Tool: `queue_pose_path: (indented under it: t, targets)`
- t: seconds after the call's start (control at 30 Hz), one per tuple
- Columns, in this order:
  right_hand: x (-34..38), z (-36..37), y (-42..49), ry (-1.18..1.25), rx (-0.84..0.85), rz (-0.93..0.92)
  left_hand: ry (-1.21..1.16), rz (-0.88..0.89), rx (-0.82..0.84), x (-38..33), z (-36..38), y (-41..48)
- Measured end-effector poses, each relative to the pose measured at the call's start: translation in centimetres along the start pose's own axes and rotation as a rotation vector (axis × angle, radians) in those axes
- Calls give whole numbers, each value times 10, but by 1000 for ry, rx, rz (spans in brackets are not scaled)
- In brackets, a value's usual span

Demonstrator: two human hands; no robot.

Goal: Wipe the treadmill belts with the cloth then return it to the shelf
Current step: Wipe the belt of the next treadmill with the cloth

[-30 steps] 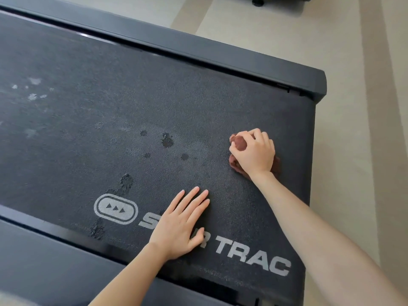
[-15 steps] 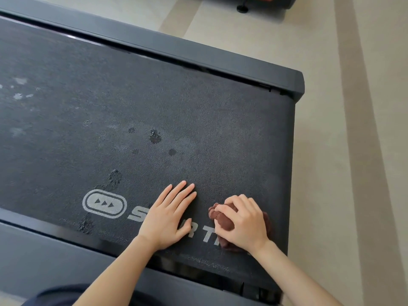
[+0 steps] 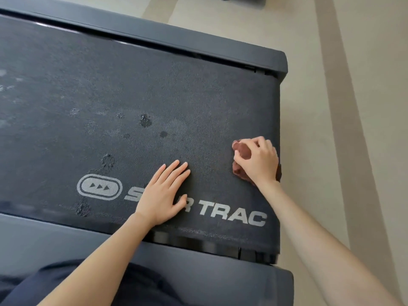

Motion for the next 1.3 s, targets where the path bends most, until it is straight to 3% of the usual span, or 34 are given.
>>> queue_pose_path:
  t: [0.17, 0.33, 0.5, 0.7, 0.97, 1.1, 1.17, 1.3]
  targets:
    - [1, -24, -103, 72, -17, 34, -10, -5, 22, -2, -4, -1]
    - [12, -21, -185, 40, 32, -83, 12, -14, 26, -5, -6, 0]
    - [40, 9, -100, 18, 55, -154, 65, 7, 61, -5, -6, 1]
    - [104, 68, 0, 9, 70, 50, 130, -40, 65, 46, -33, -28]
    - [169, 89, -127, 112, 203, -424, 119, -446, 29, 126, -63, -126]
    - [170, 90, -104, 151, 222, -541, 62, -596, 82, 135, -47, -162]
    - [176, 99, -66, 114, 218, -481, 44, -634, 92, 143, -42, -173]
    - [190, 119, -22, 67, 135, -129, 76, -658, 105, 166, -39, -182]
Point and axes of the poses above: each hand's wrist, its own y-axis towards the middle knuckle, its own z-axis out of the palm, x = y × z, the point moved 5 cm from there along y, towards the middle knuckle, and after that the axes turned 13 degrees about y, right-handed, at the moved point
